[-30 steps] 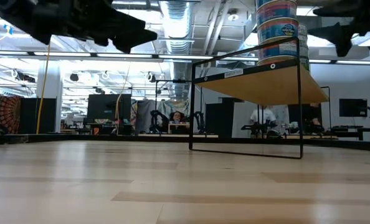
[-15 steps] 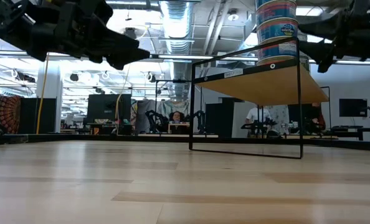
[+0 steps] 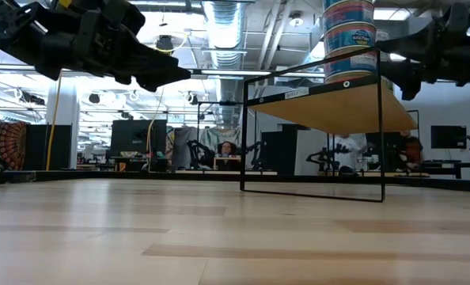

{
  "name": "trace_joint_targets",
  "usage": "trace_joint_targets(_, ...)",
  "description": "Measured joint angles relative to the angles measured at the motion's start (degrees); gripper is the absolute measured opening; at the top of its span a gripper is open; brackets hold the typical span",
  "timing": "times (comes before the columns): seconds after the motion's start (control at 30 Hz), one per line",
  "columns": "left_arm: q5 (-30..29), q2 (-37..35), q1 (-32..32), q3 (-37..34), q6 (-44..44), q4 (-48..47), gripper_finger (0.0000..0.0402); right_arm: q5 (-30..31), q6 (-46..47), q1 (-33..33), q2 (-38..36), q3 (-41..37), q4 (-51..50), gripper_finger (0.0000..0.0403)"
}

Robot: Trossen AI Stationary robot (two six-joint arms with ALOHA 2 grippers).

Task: Stack canned seafood by type on shelf
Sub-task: Return to Home Position

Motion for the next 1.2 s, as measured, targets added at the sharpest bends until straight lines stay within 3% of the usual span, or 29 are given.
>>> trace_joint_targets(0.33, -1.8, 0.0, 0.0, 0.0, -4.9, -1.9, 0.0239, -0.7, 2.6, 0.9, 0.0, 0.1, -7.0, 0.0256)
trace_joint_targets(0.7, -1.8, 0.0, 0.0, 0.0, -5.1, -1.9, 0.0239, -0.4, 2.0, 6.0, 0.0, 0.1, -8.0, 0.0256)
trace_joint_targets(1.2, -1.8, 0.0, 0.0, 0.0, -6.4, -1.6, 0.0239, 0.5, 8.5, 13.3, 0.0, 0.2, -8.7, 0.0256)
